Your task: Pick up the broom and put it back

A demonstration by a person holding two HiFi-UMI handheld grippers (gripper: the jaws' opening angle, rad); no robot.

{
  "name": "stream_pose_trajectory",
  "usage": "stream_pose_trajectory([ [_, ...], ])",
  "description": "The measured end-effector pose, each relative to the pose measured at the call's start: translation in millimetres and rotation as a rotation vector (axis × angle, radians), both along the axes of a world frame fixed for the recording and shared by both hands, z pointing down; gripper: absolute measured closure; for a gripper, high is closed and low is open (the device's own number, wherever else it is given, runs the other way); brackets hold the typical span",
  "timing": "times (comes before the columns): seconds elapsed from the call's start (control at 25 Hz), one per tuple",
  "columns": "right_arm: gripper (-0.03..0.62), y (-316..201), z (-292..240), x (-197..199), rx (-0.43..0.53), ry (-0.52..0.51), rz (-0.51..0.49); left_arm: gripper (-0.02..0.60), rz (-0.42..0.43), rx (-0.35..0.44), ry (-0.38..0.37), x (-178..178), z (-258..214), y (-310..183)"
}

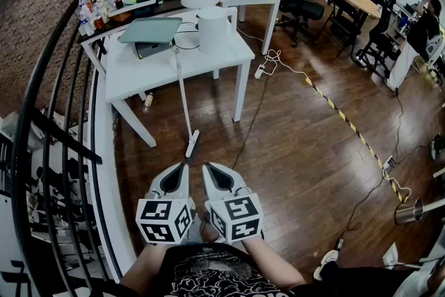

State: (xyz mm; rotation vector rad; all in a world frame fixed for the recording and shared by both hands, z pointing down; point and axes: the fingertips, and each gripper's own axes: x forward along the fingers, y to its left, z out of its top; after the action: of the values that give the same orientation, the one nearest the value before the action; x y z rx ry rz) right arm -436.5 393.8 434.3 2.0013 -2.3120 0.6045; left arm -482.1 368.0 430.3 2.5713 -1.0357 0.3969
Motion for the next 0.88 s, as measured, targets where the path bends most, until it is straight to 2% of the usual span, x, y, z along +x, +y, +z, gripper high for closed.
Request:
stream_pose_trajectory([
  [0.24,0.593,-18,-1,9,0.018,0.027,-0.021,0.575,-0.016,-0.002,0.009,11,8,-17],
  [0.44,0.593,-52,-2,18,0.019,0.044,-0.028,0.575,-0.027,-0.003,0.023,22,8,-54],
  [0.6,0.594,-53,4,27,0.015,0.05,-0.039,0.575,-0.04,0.005,0.029,31,10,-55],
  [0.88,0.594,-172,13,33,-0.024,0.054,-0.024,0.575,-0.025,-0.035,0.033,38,22,-175],
])
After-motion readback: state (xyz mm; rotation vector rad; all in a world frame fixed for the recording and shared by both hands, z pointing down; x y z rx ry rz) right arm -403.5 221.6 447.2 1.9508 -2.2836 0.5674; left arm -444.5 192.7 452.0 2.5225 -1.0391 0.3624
